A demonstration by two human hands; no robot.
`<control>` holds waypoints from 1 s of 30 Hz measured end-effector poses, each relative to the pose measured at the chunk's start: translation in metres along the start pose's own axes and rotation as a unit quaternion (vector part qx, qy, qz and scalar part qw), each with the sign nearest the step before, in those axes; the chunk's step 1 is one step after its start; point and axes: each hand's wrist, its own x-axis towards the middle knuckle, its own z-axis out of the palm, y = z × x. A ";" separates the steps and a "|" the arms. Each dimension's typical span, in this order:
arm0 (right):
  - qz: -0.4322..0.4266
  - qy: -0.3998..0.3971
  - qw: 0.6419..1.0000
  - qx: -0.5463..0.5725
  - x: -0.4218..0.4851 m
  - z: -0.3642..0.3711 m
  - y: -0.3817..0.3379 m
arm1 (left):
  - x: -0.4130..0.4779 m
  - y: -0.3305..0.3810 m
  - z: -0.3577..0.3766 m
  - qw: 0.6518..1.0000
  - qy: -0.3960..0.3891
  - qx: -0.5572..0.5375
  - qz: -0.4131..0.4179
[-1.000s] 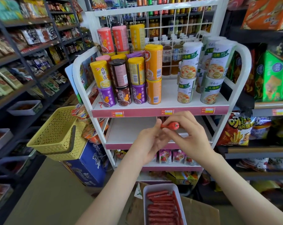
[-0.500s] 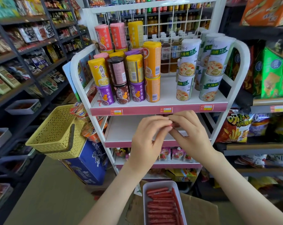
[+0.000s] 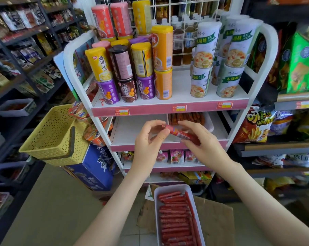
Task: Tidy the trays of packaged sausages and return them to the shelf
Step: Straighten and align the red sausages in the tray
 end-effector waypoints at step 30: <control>0.201 -0.321 0.854 -0.358 -0.353 0.280 0.280 | -0.189 -0.473 0.045 0.667 -0.450 0.563 -0.190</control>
